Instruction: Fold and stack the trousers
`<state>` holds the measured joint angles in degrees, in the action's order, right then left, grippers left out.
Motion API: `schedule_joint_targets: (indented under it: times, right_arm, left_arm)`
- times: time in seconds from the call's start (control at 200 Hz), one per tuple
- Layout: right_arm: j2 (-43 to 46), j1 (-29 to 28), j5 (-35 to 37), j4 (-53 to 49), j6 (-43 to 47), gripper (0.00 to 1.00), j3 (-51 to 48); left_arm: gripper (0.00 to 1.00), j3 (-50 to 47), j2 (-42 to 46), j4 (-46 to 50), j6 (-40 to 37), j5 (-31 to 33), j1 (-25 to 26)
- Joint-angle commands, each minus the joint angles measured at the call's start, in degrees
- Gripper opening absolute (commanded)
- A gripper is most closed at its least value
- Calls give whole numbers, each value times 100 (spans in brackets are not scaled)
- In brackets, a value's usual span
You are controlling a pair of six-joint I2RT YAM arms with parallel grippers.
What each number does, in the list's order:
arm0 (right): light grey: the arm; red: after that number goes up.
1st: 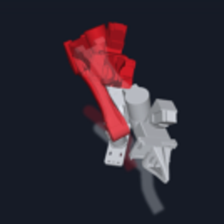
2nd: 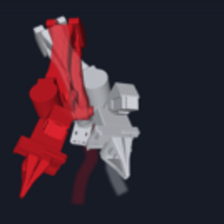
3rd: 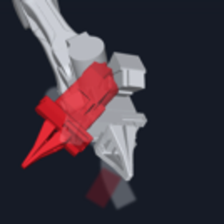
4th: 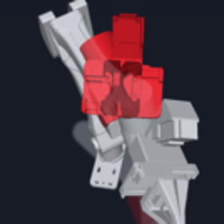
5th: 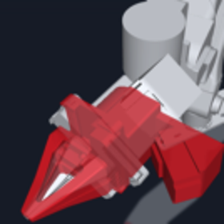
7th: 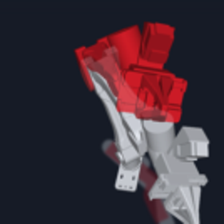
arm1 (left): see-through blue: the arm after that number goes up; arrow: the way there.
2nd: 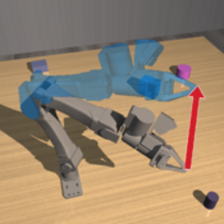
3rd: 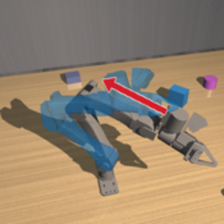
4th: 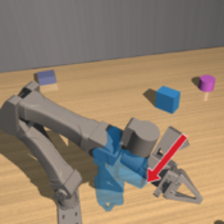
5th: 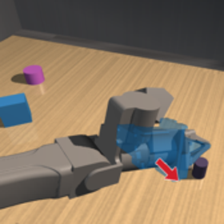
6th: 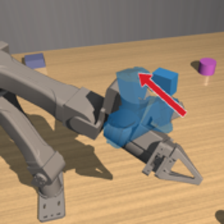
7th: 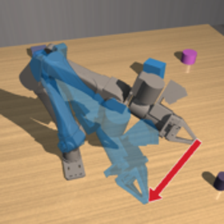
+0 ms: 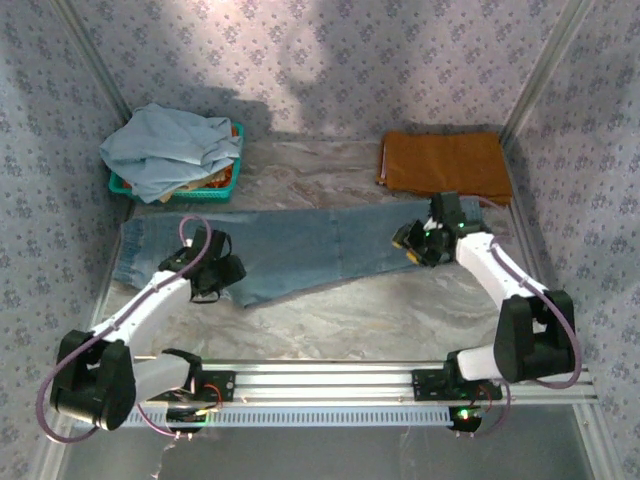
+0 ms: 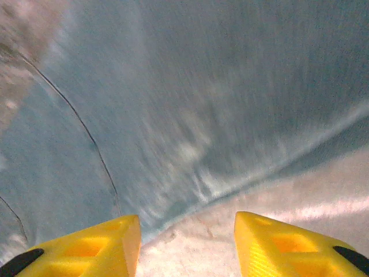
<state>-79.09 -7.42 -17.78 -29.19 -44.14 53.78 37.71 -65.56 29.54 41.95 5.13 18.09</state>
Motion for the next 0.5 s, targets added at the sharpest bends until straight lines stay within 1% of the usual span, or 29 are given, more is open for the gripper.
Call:
schedule_joint_targets:
  times: [0.0, 0.03, 0.08, 0.135, 0.195, 0.235, 0.325, 0.39, 0.495]
  right_arm:
    - [-522, 443, 265, -360, 363, 22, 370]
    - [-752, 549, 226, -282, 379, 12, 448]
    - [-1156, 714, 203, -231, 387, 0, 593]
    - [-1561, 889, 140, -120, 358, 0, 665]
    - [-1869, 1100, 11, 52, 294, 0, 582]
    - [-2018, 1227, -5, 140, 261, 0, 478]
    - [-2225, 1565, -102, 271, 261, 0, 183]
    - [-2200, 1805, -102, 411, 303, 0, -97]
    - [-2197, 2173, -100, 388, 488, 0, -288]
  left_arm:
    - [71, 440, 49, 136, -18, -87, -32]
    - [70, 527, -65, 102, -21, -78, -70]
    - [64, 673, -309, -19, -46, -147, -143]
    - [57, 786, -639, -298, -34, -247, -218]
    - [44, 833, -1050, -623, 7, -324, -317]
    - [39, 821, -1293, -824, 69, -404, -412]
    - [37, 642, -1658, -1237, 243, -599, -652]
    - [35, 422, -1756, -1477, 341, -549, -753]
    - [34, 61, -1808, -1703, 413, -656, -1000]
